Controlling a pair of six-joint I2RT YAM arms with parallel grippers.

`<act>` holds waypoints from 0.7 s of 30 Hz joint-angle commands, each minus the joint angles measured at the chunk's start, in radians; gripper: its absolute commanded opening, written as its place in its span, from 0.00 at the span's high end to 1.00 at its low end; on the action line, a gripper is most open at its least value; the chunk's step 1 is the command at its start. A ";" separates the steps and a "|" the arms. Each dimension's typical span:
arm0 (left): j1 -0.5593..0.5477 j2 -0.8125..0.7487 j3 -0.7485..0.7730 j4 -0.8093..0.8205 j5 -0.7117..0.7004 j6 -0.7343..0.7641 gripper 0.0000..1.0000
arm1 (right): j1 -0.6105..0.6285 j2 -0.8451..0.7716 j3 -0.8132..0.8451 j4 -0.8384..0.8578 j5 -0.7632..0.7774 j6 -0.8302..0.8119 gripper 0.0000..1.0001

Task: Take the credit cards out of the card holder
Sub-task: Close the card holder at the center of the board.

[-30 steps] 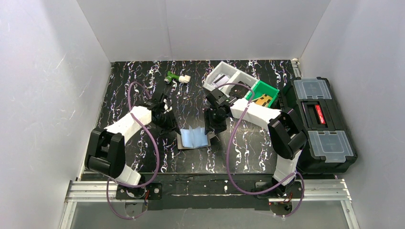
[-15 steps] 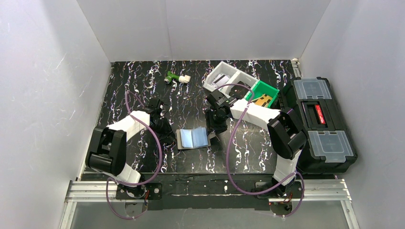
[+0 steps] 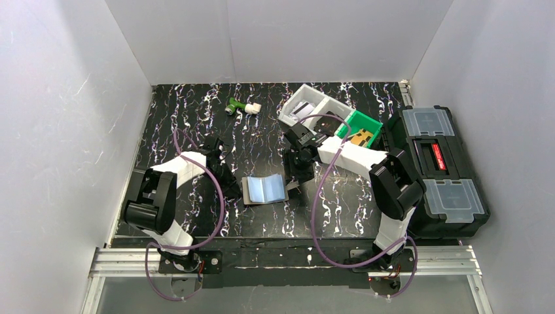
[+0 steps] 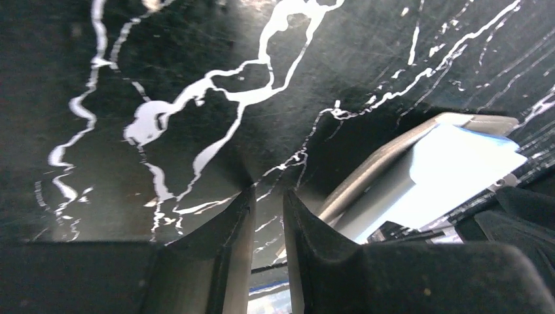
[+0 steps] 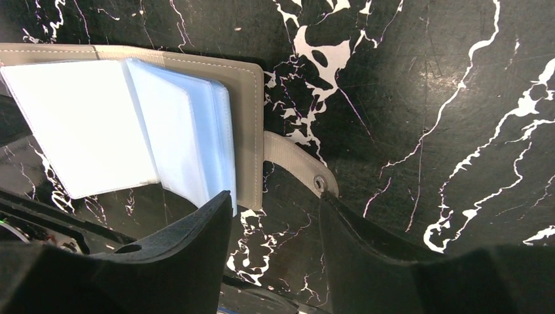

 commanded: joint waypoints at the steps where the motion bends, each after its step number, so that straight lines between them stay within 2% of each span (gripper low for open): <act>1: 0.004 0.030 0.009 0.022 0.067 0.018 0.79 | -0.009 -0.054 -0.015 -0.012 0.027 -0.018 0.41; 19: -0.018 0.028 0.054 0.011 0.120 0.020 0.84 | -0.041 -0.107 -0.075 0.023 0.019 0.005 0.42; 21: -0.019 0.024 0.056 0.011 0.123 0.020 0.84 | -0.048 -0.109 -0.084 0.036 0.000 0.007 0.45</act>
